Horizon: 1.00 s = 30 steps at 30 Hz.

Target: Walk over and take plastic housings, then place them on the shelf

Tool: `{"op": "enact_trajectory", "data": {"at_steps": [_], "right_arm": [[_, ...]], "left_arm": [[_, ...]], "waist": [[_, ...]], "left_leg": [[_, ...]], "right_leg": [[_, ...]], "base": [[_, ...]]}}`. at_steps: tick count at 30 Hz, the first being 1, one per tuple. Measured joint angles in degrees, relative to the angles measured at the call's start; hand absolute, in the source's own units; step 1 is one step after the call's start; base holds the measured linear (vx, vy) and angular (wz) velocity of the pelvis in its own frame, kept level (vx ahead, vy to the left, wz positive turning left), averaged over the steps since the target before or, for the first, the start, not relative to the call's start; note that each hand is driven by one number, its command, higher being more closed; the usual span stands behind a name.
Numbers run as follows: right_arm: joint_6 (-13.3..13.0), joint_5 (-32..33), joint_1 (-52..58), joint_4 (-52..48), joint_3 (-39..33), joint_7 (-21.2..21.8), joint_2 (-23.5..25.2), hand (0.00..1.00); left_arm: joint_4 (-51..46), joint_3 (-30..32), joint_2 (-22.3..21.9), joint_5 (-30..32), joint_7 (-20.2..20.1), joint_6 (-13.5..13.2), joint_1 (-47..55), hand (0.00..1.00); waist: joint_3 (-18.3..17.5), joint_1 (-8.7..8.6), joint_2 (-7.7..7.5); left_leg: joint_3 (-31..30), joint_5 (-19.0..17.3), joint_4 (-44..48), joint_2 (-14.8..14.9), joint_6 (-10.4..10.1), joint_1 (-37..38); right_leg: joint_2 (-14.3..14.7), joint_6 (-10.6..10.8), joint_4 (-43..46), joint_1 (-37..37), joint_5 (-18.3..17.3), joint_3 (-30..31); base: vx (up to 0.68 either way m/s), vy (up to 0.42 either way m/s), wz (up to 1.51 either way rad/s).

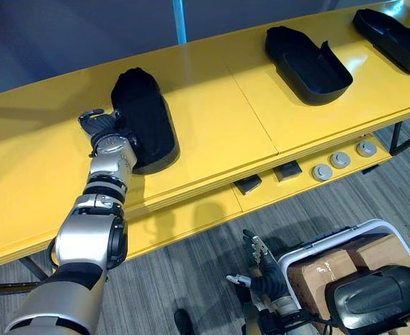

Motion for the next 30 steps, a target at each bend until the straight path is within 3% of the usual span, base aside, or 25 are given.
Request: {"op": "enact_trajectory", "data": {"at_steps": [6,11,18,20,22,24,26,27,30], "right_arm": [[0.0,0.1,0.0,0.3,0.0,0.0,0.0,0.0],[0.1,0.1,-0.1,2.2,0.0,-0.4,0.2,0.0],[0.1,0.8,-0.2,2.3,-0.6,0.4,0.2,0.0],[0.1,1.9,-0.1,2.3,-0.6,0.7,0.2,0.0],[0.1,2.1,-0.2,2.3,-0.6,1.3,0.2,0.0],[0.1,2.1,-0.2,2.3,-0.9,2.2,0.2,0.0],[0.0,2.0,-0.2,2.5,-1.2,2.6,0.2,0.0],[-0.1,1.9,-0.1,2.6,-1.7,2.6,0.3,0.0],[-0.2,1.3,0.3,4.5,-3.9,2.5,1.0,0.0]], "left_arm": [[-0.3,-0.3,-0.8,-1.4,-0.1,0.1,0.0,0.0],[-7.0,-1.3,-3.9,-5.9,-0.3,-0.4,0.0,0.0],[-18.8,-3.8,-5.3,-6.2,-1.1,-6.5,-0.3,0.0],[-18.8,-4.1,-5.3,-6.0,-1.3,-6.5,-0.3,0.0],[-18.8,-4.2,-4.3,-4.8,-1.6,-6.5,-0.3,0.0],[-18.8,-4.1,-2.0,3.9,-0.9,-5.6,-0.2,0.0],[-21.2,-4.1,-1.2,8.4,-0.2,-4.7,1.0,0.0],[-28.9,-4.3,-1.2,10.8,0.1,-4.7,4.7,1.0],[-51.6,-4.9,-3.1,16.0,-0.6,-8.1,21.0,1.0]], "waist": [[0.0,-0.12,0.0],[0.0,-0.09,-0.05],[-1.0,-0.38,-0.85],[-1.6,-0.35,-1.03],[-2.9,0.0,-1.3],[-3.8,0.15,-1.59],[-5.1,0.46,-1.58],[-5.9,0.45,-1.63],[-8.4,1.49,-1.39]], "left_leg": [[-0.2,0.1,0.0,0.0,0.1,0.4],[-0.9,0.1,0.0,-0.1,0.1,1.0],[-1.7,0.1,-0.6,-0.1,0.0,3.4],[-2.2,0.2,-0.9,-0.1,-0.1,4.0],[-2.4,0.3,-1.1,0.0,-0.2,4.1],[-2.8,0.5,-1.6,0.0,-0.2,5.7],[-3.2,0.6,-1.7,-0.1,0.0,5.7],[-3.7,0.7,-1.8,-0.1,0.1,5.8],[-4.7,1.0,-2.6,-0.3,0.0,7.3]], "right_leg": [[-0.1,0.0,0.0,0.6,0.0,-0.3],[-0.3,0.0,-0.1,1.5,0.0,-1.3],[-0.3,0.0,-0.7,4.4,0.0,-2.1],[-0.3,0.0,-1.1,5.4,0.0,-2.8],[-0.2,0.0,-1.2,5.6,0.0,-3.0],[-0.1,0.0,-1.3,7.2,-0.1,-3.5],[-0.2,0.0,-1.3,7.4,-0.2,-3.7],[-0.3,0.1,-1.3,7.8,-0.3,-4.5],[-0.3,0.3,-1.3,9.4,-1.1,-5.5]], "base": [[0.0,0.032,0.03],[-0.01,0.029,0.08],[0.0,0.016,0.04],[0.01,0.017,0.16],[0.02,0.014,0.09],[0.03,0.016,0.07],[0.02,0.018,0.12],[0.03,0.02,0.2],[0.03,0.009,0.2]]}}
